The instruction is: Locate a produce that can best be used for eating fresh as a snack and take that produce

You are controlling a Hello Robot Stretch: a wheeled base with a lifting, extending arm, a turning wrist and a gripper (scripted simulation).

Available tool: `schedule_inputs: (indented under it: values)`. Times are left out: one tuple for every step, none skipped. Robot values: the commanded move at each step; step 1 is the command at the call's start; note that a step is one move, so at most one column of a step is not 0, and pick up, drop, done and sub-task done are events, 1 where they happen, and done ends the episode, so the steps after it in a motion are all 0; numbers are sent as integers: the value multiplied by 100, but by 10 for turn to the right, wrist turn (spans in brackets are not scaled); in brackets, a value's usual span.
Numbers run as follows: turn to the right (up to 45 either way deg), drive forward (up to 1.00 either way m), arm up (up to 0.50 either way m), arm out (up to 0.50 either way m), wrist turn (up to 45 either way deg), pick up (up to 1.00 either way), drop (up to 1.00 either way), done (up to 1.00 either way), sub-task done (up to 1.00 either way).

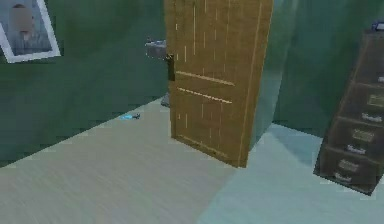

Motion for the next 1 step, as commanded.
schedule_inputs:
  values:
    - [60, 0, 0, 0, 0, 0, 0, 0, 0]
